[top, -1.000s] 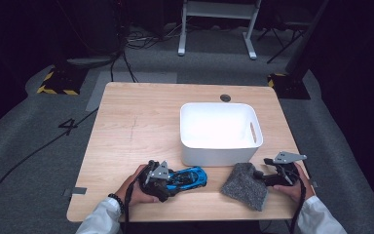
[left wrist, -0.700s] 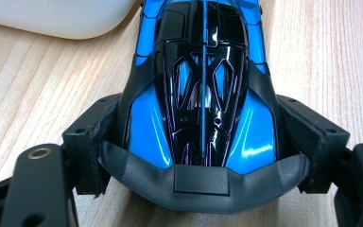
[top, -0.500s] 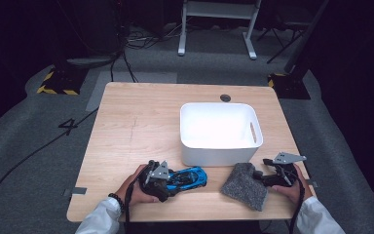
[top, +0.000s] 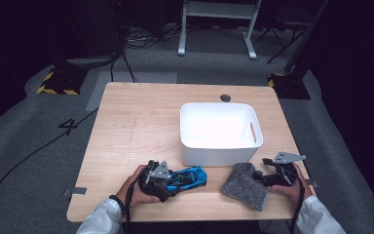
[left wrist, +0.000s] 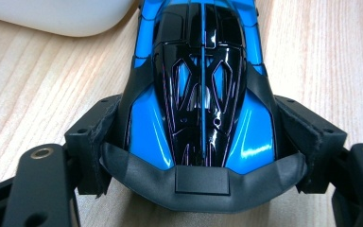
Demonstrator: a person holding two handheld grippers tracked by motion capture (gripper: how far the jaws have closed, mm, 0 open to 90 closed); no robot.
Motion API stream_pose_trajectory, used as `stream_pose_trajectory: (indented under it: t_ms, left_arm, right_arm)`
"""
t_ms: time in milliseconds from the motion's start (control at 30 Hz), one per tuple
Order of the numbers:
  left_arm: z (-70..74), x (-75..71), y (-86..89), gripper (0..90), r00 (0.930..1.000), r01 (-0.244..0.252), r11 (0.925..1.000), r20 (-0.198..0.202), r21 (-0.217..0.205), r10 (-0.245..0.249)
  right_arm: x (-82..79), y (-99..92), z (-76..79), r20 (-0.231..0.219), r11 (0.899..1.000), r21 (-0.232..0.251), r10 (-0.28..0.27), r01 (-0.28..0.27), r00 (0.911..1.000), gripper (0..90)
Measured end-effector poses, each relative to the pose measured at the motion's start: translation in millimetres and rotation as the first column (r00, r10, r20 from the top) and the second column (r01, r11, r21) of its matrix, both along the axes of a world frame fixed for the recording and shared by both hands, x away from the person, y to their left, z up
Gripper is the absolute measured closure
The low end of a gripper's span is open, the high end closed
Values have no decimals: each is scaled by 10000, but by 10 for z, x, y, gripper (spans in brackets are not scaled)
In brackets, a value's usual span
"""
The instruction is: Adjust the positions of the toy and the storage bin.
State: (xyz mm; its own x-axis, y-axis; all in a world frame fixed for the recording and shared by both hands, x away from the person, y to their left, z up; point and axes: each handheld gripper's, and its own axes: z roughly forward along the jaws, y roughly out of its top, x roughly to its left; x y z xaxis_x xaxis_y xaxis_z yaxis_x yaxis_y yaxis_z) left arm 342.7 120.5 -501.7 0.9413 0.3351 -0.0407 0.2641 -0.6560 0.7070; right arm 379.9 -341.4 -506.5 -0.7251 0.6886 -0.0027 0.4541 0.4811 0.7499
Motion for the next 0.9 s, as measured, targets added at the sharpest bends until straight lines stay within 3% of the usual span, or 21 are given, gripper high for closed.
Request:
stream_pose_trajectory:
  t_ms: [367, 900]
  left_arm:
    - [186, -69, -10, 246, 9981, -131, 9990, 594, -427, 157]
    - [392, -143, 41, 246, 9956, -216, 9911, 874, -1315, 333]
  right_arm:
    - [-10, -3, -2, 14, 10000, 19, -30, 30, 10000, 224]
    - [-7, -5, -3, 23, 10000, 26, 19, -19, 10000, 225]
